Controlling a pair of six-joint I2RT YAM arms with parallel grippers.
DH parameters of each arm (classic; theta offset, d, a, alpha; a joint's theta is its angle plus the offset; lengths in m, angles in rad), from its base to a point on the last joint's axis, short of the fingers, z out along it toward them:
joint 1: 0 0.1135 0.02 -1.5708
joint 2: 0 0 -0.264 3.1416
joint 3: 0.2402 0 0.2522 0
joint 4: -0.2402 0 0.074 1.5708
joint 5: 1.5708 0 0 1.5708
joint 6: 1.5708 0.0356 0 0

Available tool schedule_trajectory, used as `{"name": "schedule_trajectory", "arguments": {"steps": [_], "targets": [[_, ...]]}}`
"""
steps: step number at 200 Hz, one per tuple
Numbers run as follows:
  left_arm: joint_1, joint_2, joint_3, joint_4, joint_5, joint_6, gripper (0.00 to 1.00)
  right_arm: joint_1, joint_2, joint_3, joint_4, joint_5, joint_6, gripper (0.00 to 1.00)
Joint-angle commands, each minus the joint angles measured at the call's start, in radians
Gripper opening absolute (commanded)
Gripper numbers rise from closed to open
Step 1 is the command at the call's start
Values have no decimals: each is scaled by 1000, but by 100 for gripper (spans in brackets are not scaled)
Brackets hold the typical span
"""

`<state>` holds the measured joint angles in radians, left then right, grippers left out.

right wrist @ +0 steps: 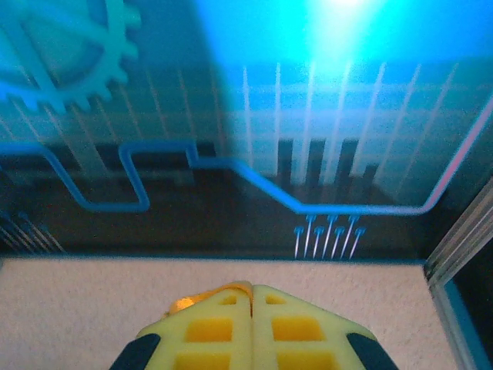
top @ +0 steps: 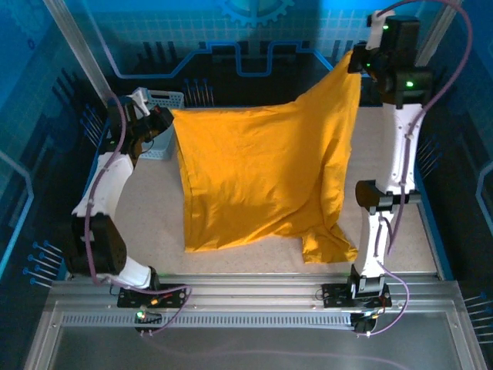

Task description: Fold the inside-out t-shirt

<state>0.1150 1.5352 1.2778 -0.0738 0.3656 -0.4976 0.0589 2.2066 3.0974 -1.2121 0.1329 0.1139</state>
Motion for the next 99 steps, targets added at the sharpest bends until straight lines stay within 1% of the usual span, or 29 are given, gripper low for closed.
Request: {"name": "schedule_trajectory", "arguments": {"steps": [1, 11, 18, 40, 70, 87, 99], "targets": [[-5, 78, 9, 76, 34, 22, 0, 11, 92, 76, -63, 45, -39, 0], [-9, 123, 30, 68, 29, 32, 0, 16, 114, 76, -56, 60, -46, 0], [-9, 150, 42, 69, 27, 34, 0, 18, 156, 76, -53, 64, -49, 0], [-9, 228, 80, 74, 8, 43, 0, 19, 214, 77, -43, 66, -51, 0], [-14, 318, 164, 34, -30, 82, 0, 17, 280, 76, -38, 57, -59, 0], [-14, 368, 233, -16, -70, 111, 0, 14, 311, 76, -29, 51, -61, 0], [-15, 397, 284, -53, -111, 138, 0, 7, 330, 76, -19, 25, -50, 0]]}}
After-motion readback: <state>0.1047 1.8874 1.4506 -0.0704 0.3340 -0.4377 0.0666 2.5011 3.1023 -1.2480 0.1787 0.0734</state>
